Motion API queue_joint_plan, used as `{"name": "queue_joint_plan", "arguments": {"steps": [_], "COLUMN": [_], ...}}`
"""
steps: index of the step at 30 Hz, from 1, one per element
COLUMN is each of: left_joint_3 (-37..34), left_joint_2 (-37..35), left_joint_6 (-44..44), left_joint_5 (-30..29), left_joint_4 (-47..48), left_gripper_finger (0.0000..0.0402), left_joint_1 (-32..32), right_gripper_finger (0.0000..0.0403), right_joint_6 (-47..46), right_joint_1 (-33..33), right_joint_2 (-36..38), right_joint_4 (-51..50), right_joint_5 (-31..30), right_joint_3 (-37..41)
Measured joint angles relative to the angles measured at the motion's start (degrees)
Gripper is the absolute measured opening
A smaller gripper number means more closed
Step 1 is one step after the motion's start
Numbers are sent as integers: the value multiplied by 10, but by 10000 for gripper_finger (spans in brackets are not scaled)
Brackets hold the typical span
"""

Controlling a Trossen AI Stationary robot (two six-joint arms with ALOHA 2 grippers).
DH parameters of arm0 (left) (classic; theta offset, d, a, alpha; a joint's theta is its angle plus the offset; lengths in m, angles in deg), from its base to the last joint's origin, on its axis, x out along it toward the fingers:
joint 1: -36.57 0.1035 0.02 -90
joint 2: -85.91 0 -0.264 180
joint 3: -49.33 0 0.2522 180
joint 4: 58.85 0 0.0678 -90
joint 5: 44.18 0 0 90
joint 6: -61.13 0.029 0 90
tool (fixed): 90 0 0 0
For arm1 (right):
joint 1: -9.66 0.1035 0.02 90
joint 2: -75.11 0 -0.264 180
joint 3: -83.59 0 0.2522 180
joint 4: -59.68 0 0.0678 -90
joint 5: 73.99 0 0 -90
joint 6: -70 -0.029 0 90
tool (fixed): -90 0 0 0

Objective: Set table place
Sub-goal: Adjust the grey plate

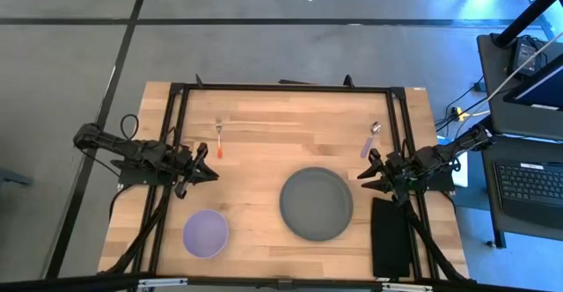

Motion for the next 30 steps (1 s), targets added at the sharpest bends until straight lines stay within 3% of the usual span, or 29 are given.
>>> {"name": "queue_joint_plan", "arguments": {"steps": [2, 7, 15, 21, 26, 30], "left_joint_3": [0, 0, 0, 0, 0, 0], "left_joint_2": [0, 0, 0, 0, 0, 0], "left_joint_6": [-44, -55, -104, -102, -43, -31], "left_joint_5": [-15, -79, -216, -299, -397, -410], "left_joint_4": [-7, -29, -10, -10, -18, -32], "left_gripper_finger": [27, 18, 6, 1, 7, 15], "left_joint_1": [0, 0, 0, 0, 0, 0], "right_gripper_finger": [139, 139, 139, 139, 139, 139], "right_joint_6": [1, 43, 51, 41, 11, 1], "right_joint_1": [0, 0, 0, 0, 0, 0], "right_joint_2": [0, 0, 0, 0, -16, -62], "right_joint_4": [1, 15, 92, 176, 221, 213], "right_joint_5": [0, -1, -35, -35, -36, -42], "right_joint_3": [0, 0, 0, 0, -1, -21]}}
